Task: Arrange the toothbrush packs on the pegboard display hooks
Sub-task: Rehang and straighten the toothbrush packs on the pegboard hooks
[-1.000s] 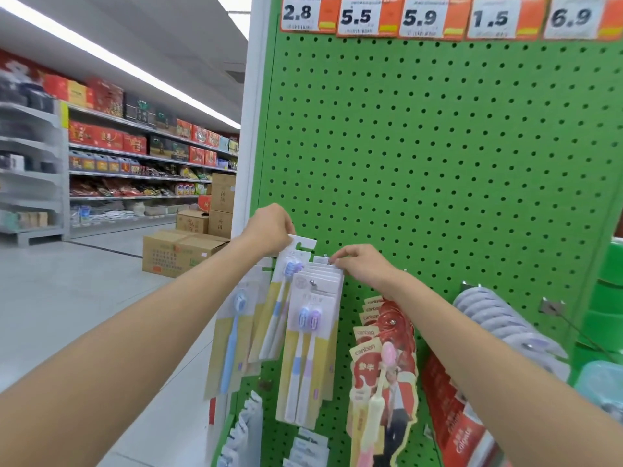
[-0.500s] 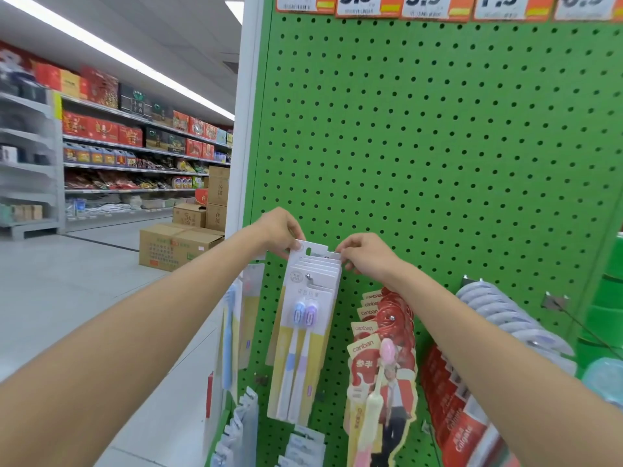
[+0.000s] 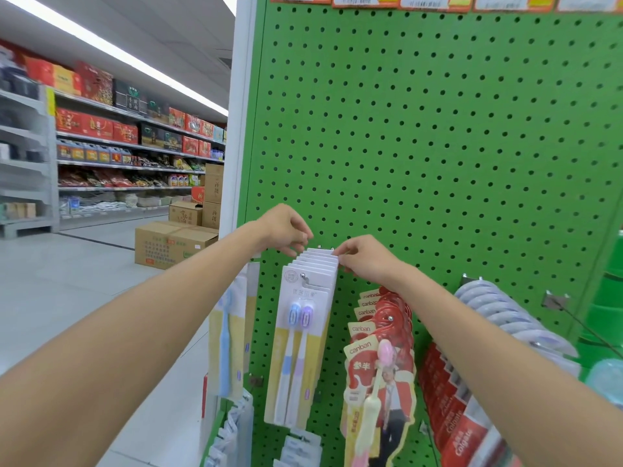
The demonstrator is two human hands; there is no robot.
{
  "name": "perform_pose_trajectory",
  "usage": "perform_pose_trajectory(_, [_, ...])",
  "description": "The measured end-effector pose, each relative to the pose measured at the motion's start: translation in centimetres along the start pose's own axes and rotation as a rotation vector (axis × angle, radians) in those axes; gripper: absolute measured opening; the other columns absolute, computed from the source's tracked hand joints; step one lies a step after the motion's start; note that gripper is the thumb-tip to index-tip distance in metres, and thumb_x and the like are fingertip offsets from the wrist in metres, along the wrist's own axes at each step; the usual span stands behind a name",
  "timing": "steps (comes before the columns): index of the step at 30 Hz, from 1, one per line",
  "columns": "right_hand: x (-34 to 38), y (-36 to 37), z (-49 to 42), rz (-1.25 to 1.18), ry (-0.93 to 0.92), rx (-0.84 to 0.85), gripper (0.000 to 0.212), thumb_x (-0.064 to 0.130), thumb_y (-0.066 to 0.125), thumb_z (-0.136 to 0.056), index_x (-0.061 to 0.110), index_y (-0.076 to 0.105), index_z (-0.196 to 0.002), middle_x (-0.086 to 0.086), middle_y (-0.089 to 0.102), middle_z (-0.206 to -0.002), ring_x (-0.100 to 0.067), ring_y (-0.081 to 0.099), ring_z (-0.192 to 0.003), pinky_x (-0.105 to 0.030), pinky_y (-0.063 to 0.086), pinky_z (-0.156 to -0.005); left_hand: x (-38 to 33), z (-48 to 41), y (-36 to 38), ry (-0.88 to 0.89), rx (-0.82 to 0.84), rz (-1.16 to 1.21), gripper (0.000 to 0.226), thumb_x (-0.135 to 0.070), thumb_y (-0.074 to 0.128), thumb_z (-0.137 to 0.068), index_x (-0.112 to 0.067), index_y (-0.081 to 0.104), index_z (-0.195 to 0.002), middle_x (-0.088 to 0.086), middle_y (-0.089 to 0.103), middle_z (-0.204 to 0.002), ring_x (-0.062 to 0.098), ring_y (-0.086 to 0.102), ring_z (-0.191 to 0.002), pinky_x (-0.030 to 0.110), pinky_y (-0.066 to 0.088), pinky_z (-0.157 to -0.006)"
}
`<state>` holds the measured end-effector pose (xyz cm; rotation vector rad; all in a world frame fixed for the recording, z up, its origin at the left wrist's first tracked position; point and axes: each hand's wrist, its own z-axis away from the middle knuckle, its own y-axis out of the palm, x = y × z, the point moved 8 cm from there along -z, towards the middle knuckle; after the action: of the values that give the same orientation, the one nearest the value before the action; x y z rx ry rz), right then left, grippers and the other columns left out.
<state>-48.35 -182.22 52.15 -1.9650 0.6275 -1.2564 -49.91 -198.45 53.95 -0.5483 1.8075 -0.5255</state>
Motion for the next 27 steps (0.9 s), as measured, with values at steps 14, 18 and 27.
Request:
perform_pose_trajectory(14, [0.4, -0.1, 0.0, 0.116, -0.063, -0.013, 0.011, 0.019, 0.06, -0.096, 0.017, 0.071, -0.096, 0.003, 0.069, -0.082, -0.018, 0.058, -0.067, -0.033, 0.054, -0.069, 0.0, -1.5, 1.4, 0.045, 0.038, -0.16, 0.012, -0.007, 0.071, -0.087, -0.003, 0.075, -0.098, 0.005, 0.073, -0.081, 0.01, 0.066, -0.064, 0.016, 0.053, -0.056])
perform_pose_trajectory(18, [0.5, -0.1, 0.2, 0.155, -0.061, -0.02, 0.013, 0.017, 0.059, -0.096, 0.018, 0.07, -0.09, 0.001, 0.071, -0.086, -0.03, 0.069, -0.092, -0.042, 0.057, -0.085, -0.1, -1.1, -0.4, 0.032, -0.003, -0.166, 0.011, -0.003, 0.071, -0.086, -0.002, 0.073, -0.097, 0.004, 0.07, -0.073, 0.013, 0.066, -0.063, 0.021, 0.059, -0.064])
perform_pose_trajectory(27, [1.3, -0.3, 0.9, 0.146, -0.039, -0.095, 0.025, 0.002, 0.05, -0.095, 0.014, 0.066, -0.111, 0.003, 0.061, -0.095, -0.021, 0.065, -0.076, -0.031, 0.055, -0.068, 1.2, 1.2, -2.5, -0.041, -0.121, -0.234, 0.007, -0.002, 0.07, -0.086, -0.006, 0.075, -0.082, 0.006, 0.073, -0.076, 0.011, 0.069, -0.06, 0.027, 0.061, -0.066])
